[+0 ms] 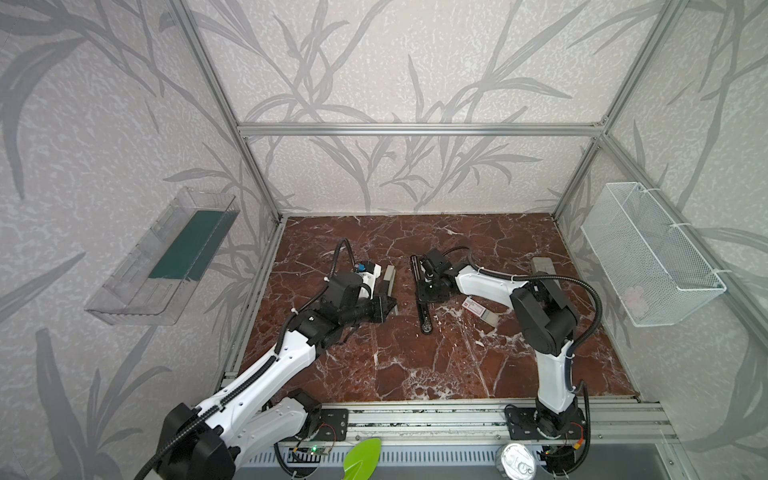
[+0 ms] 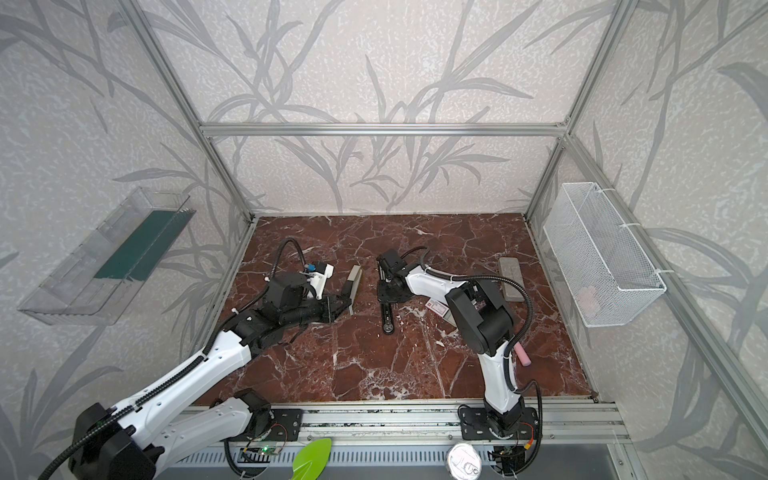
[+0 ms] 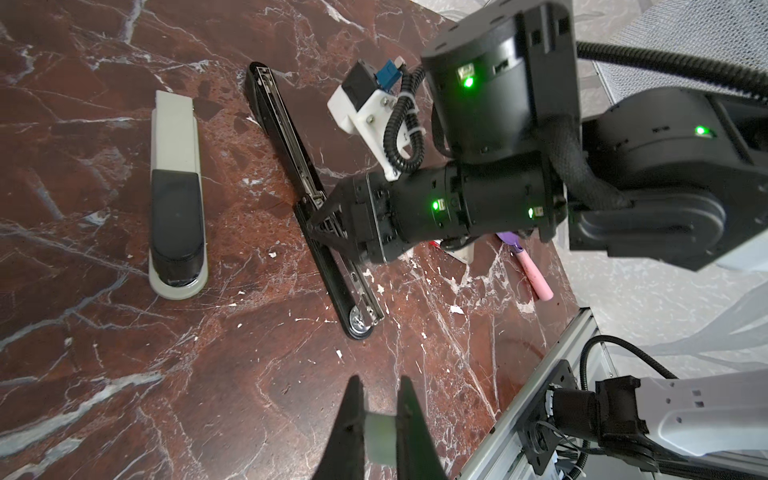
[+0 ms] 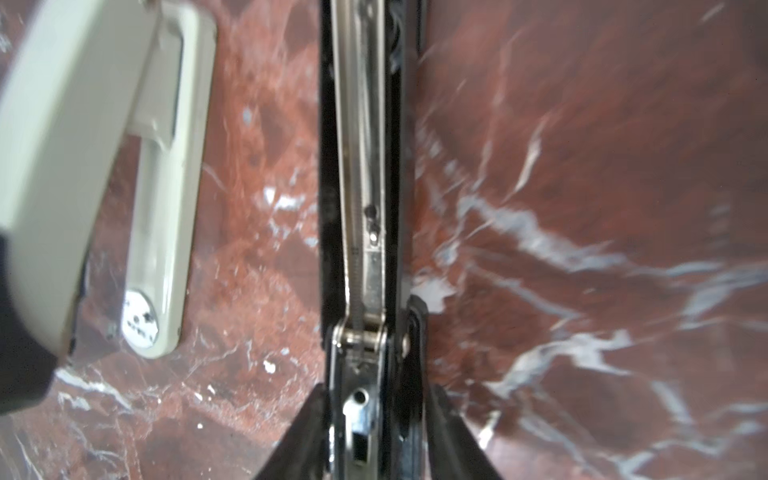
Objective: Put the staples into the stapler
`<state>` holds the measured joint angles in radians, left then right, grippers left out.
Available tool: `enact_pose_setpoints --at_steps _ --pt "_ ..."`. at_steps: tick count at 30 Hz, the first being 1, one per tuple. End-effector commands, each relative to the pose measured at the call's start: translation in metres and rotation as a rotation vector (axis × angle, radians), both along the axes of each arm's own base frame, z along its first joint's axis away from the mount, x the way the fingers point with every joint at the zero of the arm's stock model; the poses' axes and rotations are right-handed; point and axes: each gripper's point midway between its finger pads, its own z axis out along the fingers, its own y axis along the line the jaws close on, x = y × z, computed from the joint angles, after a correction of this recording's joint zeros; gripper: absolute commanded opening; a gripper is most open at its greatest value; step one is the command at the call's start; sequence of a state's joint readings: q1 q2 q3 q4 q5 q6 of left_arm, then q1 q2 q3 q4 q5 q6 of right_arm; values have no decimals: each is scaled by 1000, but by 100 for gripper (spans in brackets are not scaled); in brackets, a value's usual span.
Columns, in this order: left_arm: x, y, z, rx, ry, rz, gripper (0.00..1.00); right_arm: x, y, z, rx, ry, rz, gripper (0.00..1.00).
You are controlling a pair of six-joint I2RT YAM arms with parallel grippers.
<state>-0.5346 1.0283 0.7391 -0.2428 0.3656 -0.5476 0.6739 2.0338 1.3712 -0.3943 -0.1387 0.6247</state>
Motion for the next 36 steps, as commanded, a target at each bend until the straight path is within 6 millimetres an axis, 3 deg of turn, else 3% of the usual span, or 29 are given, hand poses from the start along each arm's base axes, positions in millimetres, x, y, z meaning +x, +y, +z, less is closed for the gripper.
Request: enact_pose_setpoints --at_steps 1,4,11,15,21,24,30,36 --pt "7 2 9 25 -21 16 10 -15 5 3 37 46 -24 47" --pt "10 2 8 29 -15 25 10 -22 6 10 78 51 -25 48" --pt "18 6 -1 65 7 63 11 -67 20 16 207 88 -1 46" --pt "24 7 -8 94 34 85 11 -76 24 21 254 72 11 44" --pt "39 10 -17 146 76 148 11 -83 2 28 255 40 5 43" --pt "46 9 -21 178 95 170 11 -89 -17 41 246 -8 -12 43" --pt "59 -13 -36 213 126 160 10 -97 -57 61 246 -76 -82 44" --pt "72 -37 -48 267 157 162 10 -105 -73 51 205 -97 -83 39"
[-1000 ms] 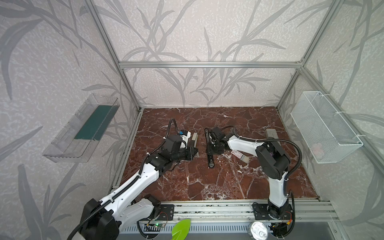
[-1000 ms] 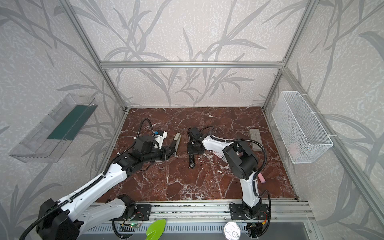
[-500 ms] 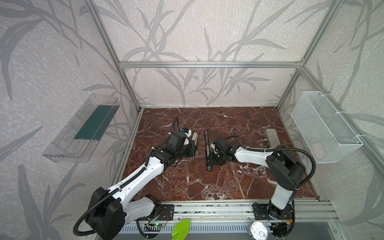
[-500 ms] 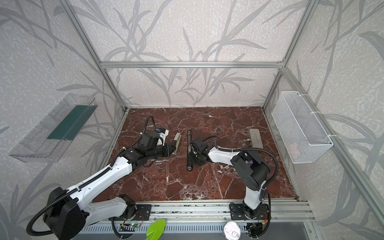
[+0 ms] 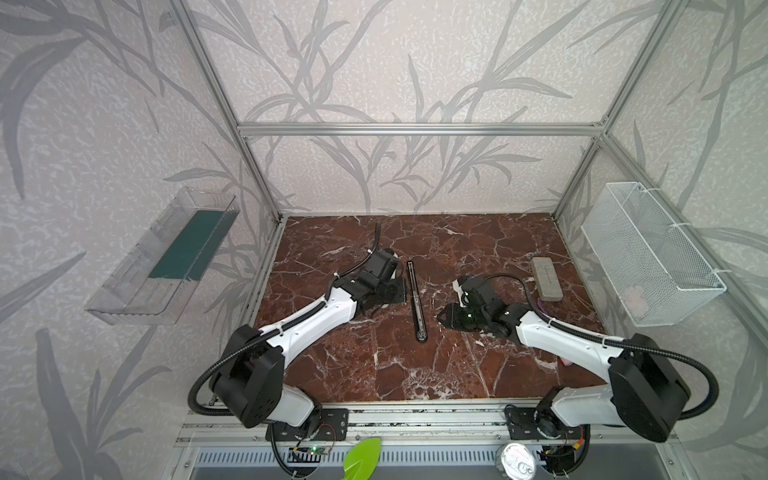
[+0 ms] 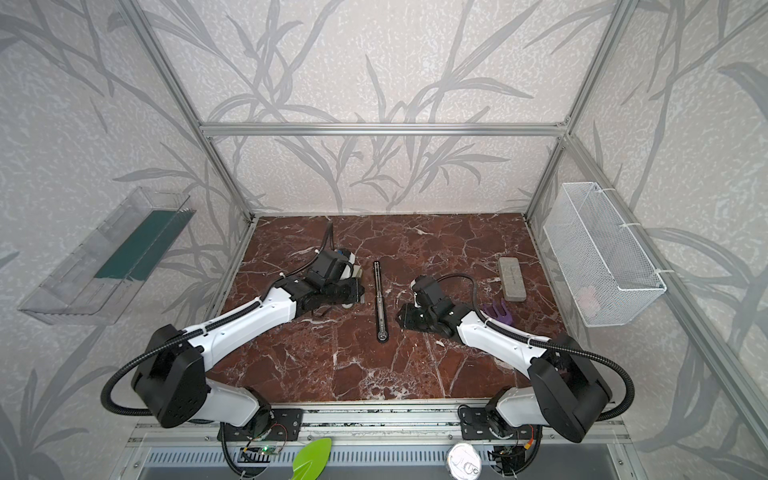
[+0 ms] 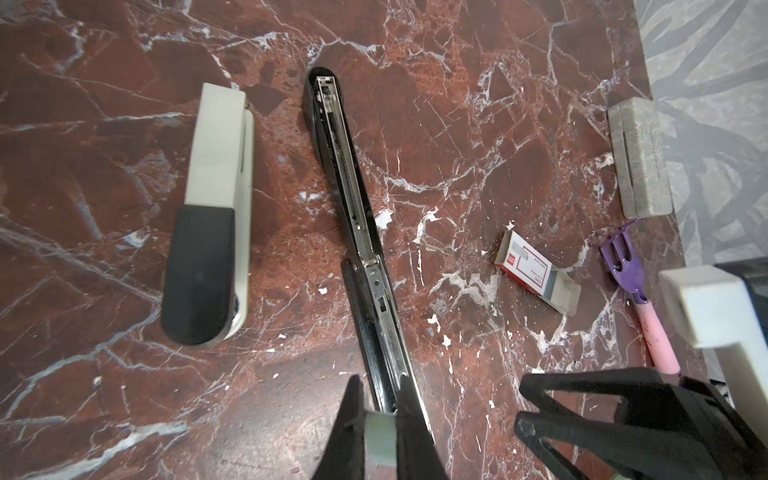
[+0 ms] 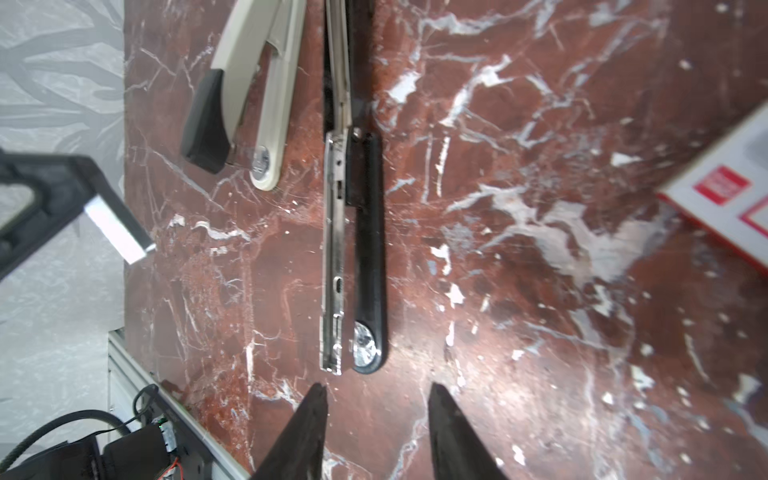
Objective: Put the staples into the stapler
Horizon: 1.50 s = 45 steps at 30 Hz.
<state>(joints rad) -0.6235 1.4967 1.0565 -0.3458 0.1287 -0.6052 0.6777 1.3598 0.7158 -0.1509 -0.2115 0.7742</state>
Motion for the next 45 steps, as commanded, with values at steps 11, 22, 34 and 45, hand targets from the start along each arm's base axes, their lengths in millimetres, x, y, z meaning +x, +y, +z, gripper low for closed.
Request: enact_pose_setpoints --at_steps 11,22,34,45 --pt "16 -22 -15 80 63 36 10 7 39 -46 16 69 69 31" --pt "20 -17 -27 145 83 60 10 1 73 -67 54 110 115 28" --pt "23 -10 -34 282 45 101 10 -17 21 -48 -19 42 32 28" --pt "30 -17 -38 417 -48 157 10 -21 -21 -14 -83 -81 -54 28"
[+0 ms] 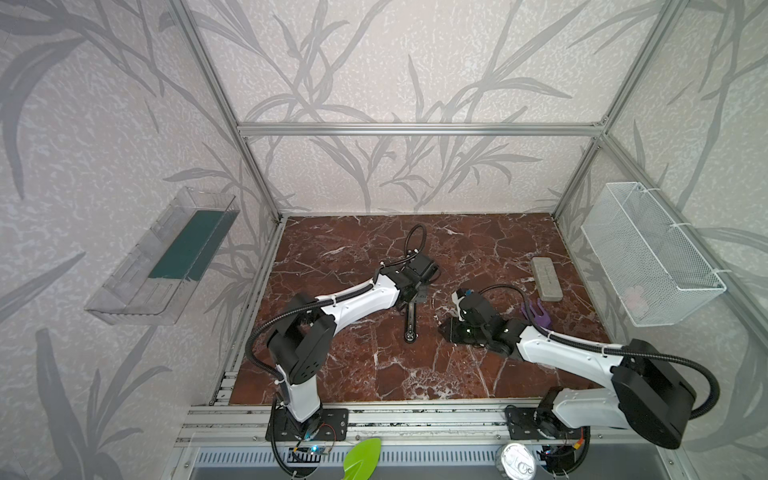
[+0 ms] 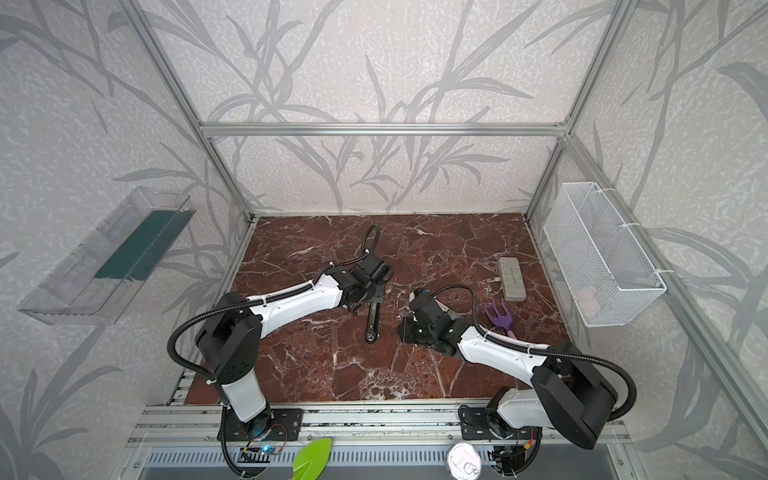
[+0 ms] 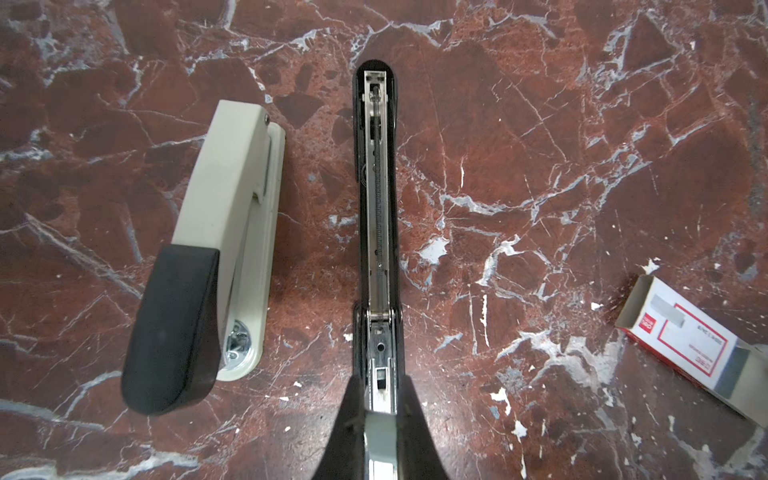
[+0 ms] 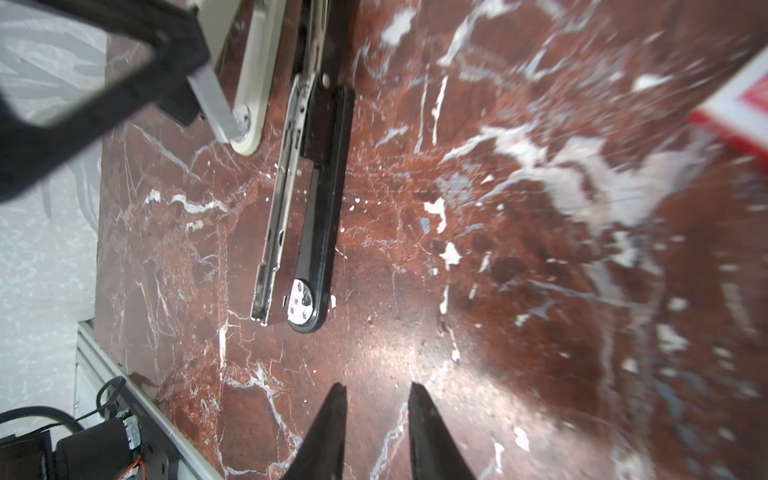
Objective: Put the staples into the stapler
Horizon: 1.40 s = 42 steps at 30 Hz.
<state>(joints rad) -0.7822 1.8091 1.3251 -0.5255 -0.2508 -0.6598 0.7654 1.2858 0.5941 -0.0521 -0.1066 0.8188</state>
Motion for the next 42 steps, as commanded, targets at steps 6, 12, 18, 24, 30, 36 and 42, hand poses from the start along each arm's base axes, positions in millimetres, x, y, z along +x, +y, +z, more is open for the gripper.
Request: enact_pose_setpoints --at_steps 6,12,18,24,30,36,42 --pt "7 7 -4 113 -47 71 10 -3 -31 1 -83 -47 -63 28" --pt "7 5 -8 138 -53 68 10 -4 -32 4 -79 -52 -66 28" --pt "8 -1 -13 149 -49 57 10 -5 -34 2 -83 -50 -69 28" --pt "9 -4 -18 168 -40 50 10 -5 -36 3 -82 -55 -75 28" --pt "9 0 -22 193 -46 54 9 -6 -40 6 -78 -66 -81 28" --pt "9 0 -24 204 -49 52 9 -6 -41 11 -68 -78 -85 28" --pt "9 0 -29 211 -44 52 9 -6 -42 14 -62 -84 -87 28"
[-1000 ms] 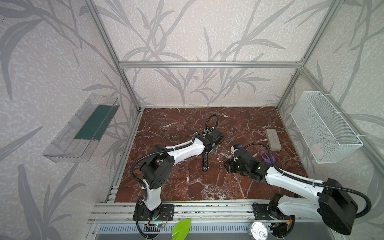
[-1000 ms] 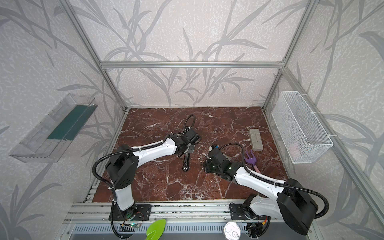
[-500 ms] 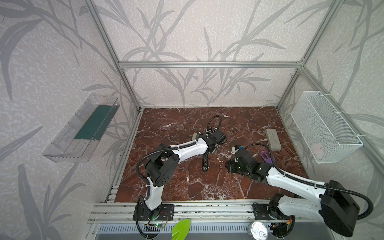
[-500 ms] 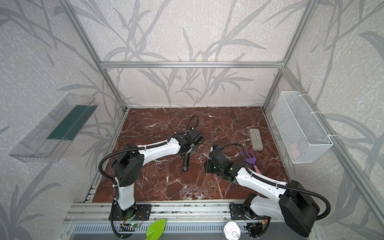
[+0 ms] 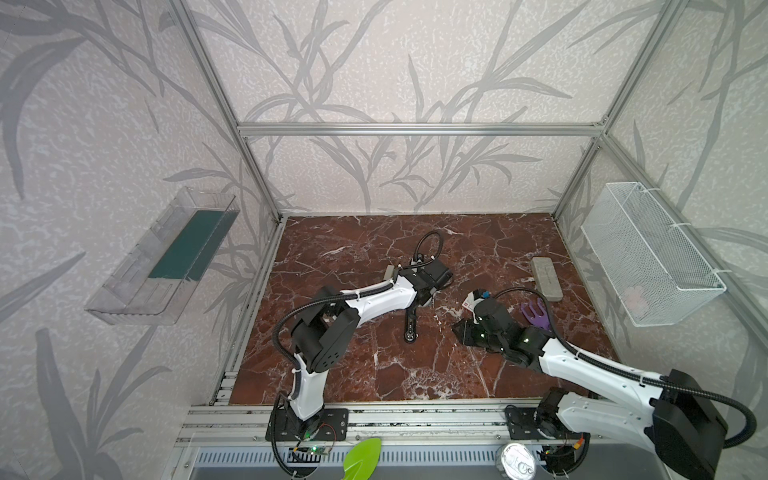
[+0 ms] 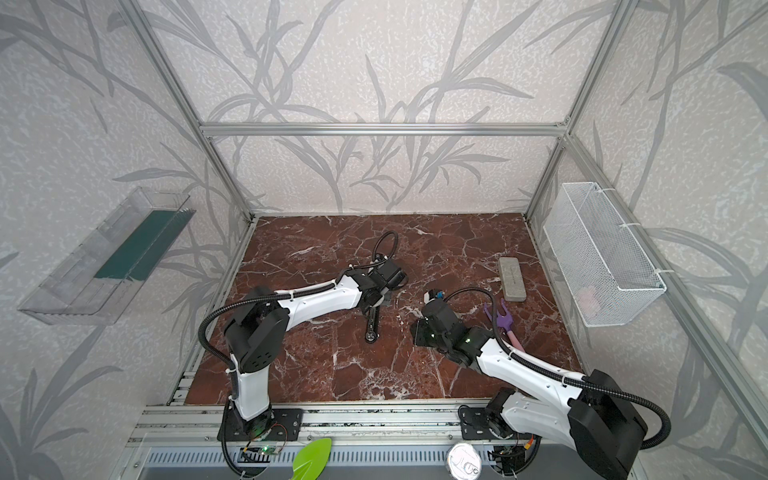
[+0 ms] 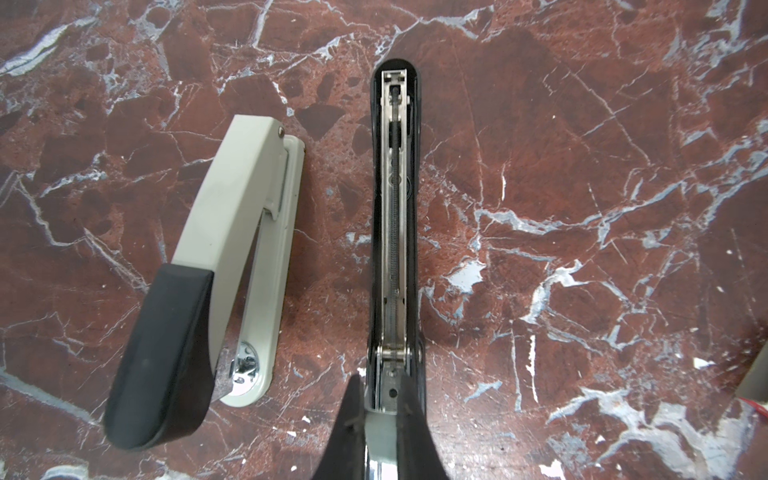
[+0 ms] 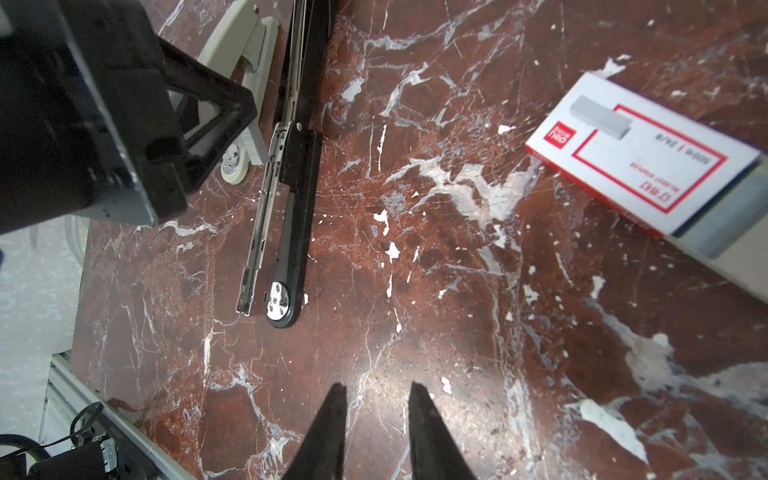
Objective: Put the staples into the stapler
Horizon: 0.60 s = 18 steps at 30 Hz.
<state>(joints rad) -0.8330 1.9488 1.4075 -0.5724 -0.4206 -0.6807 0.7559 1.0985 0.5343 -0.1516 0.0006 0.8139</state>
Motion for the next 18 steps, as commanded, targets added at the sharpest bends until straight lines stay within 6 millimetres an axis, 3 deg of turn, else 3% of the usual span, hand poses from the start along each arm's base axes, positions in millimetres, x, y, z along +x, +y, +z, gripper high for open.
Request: enact_pose_setpoints --at_steps 1,13,18 --pt "0 3 -5 39 -3 16 9 -1 -8 -1 -23 -8 -11 28" --pt "0 -1 -9 38 8 8 8 -1 -8 0 -25 -10 -13 28" --pt "2 -2 3 40 -12 0 8 -1 -8 -2 -26 -6 -11 28"
